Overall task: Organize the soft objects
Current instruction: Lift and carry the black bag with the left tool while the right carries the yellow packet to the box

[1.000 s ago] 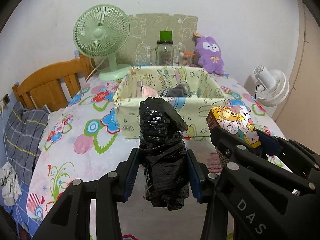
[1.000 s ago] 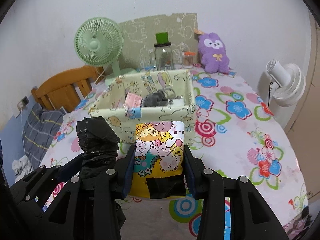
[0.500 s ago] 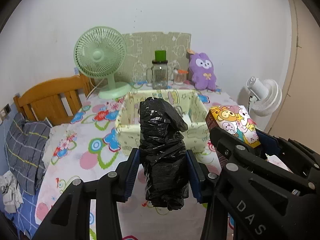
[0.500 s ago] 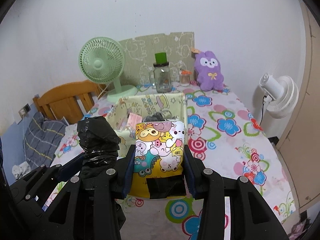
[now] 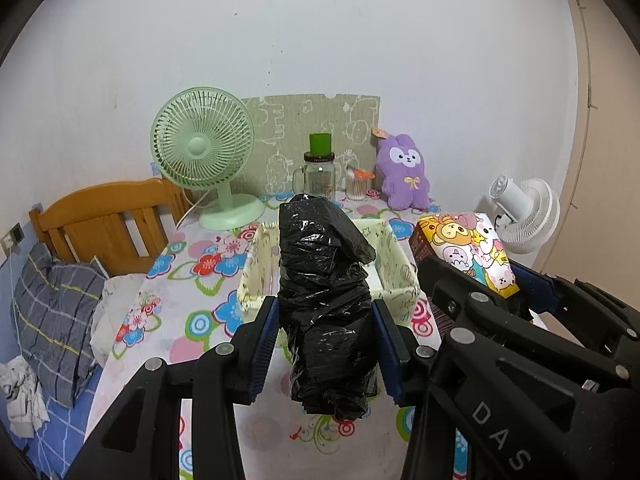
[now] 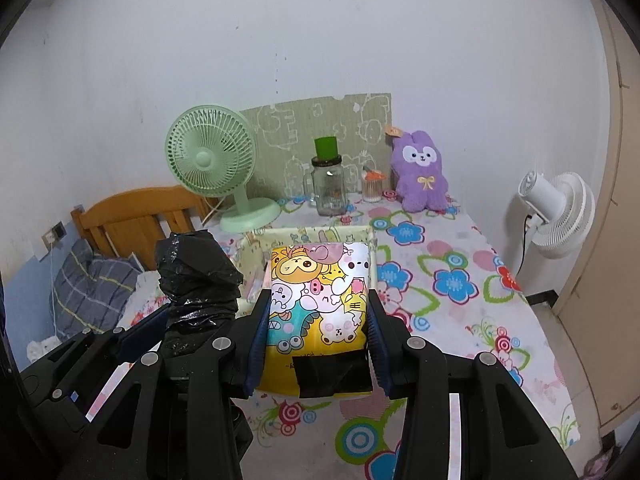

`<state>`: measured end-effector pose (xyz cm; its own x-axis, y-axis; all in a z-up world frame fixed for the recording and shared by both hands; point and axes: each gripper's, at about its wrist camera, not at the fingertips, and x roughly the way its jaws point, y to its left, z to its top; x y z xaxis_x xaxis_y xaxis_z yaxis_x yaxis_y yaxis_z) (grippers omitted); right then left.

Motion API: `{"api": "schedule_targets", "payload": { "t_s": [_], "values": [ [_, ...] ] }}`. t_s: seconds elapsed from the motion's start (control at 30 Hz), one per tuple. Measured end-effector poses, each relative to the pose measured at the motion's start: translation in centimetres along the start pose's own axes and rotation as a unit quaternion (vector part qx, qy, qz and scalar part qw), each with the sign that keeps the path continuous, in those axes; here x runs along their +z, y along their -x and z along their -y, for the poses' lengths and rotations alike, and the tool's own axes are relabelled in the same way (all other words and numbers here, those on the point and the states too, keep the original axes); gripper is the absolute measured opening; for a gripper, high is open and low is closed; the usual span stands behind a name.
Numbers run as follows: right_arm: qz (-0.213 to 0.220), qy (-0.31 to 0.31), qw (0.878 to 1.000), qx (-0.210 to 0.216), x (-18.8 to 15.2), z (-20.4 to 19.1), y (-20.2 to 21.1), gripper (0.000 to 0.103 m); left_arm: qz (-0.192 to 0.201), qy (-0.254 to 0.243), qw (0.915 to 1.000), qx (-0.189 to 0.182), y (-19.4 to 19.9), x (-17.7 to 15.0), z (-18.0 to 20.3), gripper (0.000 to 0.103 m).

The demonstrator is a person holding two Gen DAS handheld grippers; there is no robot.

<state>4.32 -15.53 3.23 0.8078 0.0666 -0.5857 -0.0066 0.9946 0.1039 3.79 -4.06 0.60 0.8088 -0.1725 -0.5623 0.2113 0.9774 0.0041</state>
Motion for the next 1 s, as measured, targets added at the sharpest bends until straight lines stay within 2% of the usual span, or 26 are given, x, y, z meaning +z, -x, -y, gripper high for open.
{"api": "schedule_targets", "payload": {
  "t_s": [0.53,1.0],
  "values": [
    [0.005,0.001,1.0,0.004,2.8,0.2,-2.5,0.047,0.007,0.003,1.0,0.004,-2.4,2.6,-0.2,0.047],
    [-0.005,0.001,1.0,0.003,4.6,0.7,-6.8,0.047,0.0,0.008,0.9999,0.007,-6.2,4.2,-0.7,0.047]
  ]
}}
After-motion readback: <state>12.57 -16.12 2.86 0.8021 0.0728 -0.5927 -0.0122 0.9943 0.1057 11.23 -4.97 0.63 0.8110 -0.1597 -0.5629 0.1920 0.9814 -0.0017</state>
